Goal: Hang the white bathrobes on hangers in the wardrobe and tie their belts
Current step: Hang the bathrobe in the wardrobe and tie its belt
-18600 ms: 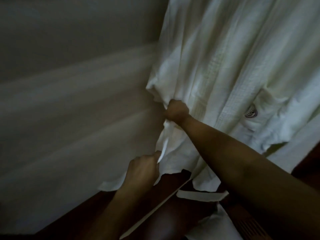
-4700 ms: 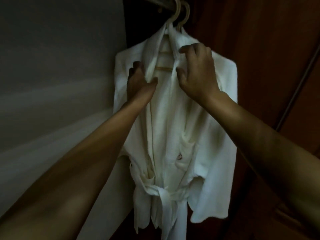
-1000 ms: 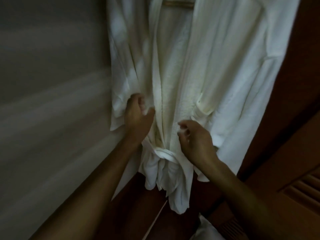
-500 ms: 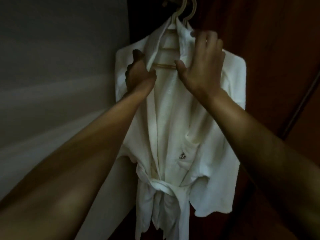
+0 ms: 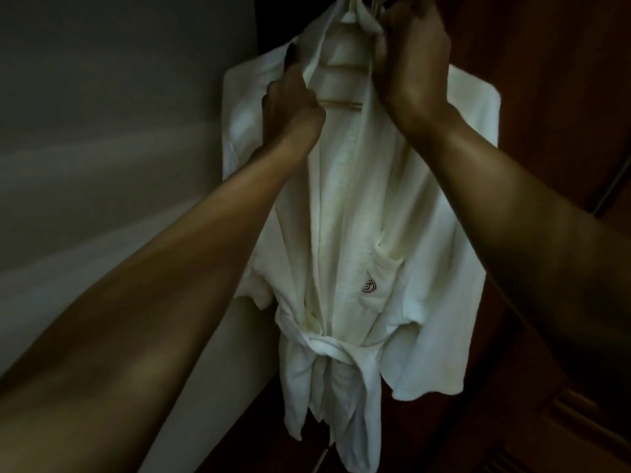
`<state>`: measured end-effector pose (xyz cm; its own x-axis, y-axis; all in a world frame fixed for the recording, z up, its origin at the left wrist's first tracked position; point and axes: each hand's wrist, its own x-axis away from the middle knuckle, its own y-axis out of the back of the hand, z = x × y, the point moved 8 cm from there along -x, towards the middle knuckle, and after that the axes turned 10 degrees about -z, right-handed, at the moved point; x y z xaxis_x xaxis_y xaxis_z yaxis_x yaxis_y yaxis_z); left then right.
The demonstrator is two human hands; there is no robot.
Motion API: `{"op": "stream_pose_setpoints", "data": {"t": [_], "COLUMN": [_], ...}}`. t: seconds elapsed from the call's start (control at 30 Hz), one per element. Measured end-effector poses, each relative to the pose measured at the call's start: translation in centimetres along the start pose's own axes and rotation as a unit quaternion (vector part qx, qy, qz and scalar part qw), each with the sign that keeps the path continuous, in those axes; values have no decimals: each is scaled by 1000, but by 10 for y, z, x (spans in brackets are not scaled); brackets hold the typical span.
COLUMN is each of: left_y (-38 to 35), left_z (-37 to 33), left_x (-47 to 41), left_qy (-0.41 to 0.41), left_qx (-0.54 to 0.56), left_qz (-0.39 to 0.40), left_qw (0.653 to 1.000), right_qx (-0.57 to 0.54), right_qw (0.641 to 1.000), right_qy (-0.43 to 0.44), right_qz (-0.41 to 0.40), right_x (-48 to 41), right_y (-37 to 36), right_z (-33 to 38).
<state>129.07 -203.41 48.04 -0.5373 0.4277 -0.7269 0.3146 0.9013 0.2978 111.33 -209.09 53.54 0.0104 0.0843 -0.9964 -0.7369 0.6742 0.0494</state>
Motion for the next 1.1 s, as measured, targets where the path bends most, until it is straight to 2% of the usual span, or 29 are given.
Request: {"op": "stream_pose_setpoints", "data": {"t": [0.13, 0.27, 0.37, 0.43, 0.47, 0.53, 0.6, 0.67, 0.73, 0.83, 0.9, 1.0, 1.1], "left_y": [-12, -22, -26, -18, -13, -7, -15, -29, -45, -63, -81, -100, -104], "left_z": [-21, -29, -7, 15, 33, 80, 142, 202, 253, 313, 331, 326, 315], "left_x": [3, 12, 23, 46, 64, 108, 164, 222, 278, 339, 359, 360, 355], "left_qy": [-16, -96, -94, -56, -16, 76, 168, 240, 291, 311, 314, 337, 360], "left_qx": [45, -26, 32, 81, 95, 99, 58, 13, -42, -110, -69, -32, -1], "left_qz": [33, 46, 77, 79, 71, 41, 47, 92, 185, 309, 355, 360, 335], "left_qw": [998, 994, 992, 992, 993, 991, 983, 966, 938, 892, 878, 869, 871], "right_qx": [-65, -41, -78, -106, -113, -110, -130, -156, -137, -107, -25, 86, 89], "right_qw": [998, 999, 996, 993, 991, 978, 949, 926, 916, 896, 861, 850, 862], "right_qy": [-11, -12, -42, -55, -76, -145, -206, -238, -257, -250, -248, -219, -205], "right_qz": [1, -4, -5, -14, 8, 102, 199, 247, 275, 350, 443, 472, 456], "right_x": [-15, -15, 3, 37, 64, 137, 224, 304, 368, 446, 489, 510, 512], "right_y": [-7, -13, 7, 30, 36, 41, 46, 57, 67, 72, 67, 61, 49], "right_z": [7, 9, 9, 14, 15, 9, 5, 6, 7, 9, 3, -4, -12]}}
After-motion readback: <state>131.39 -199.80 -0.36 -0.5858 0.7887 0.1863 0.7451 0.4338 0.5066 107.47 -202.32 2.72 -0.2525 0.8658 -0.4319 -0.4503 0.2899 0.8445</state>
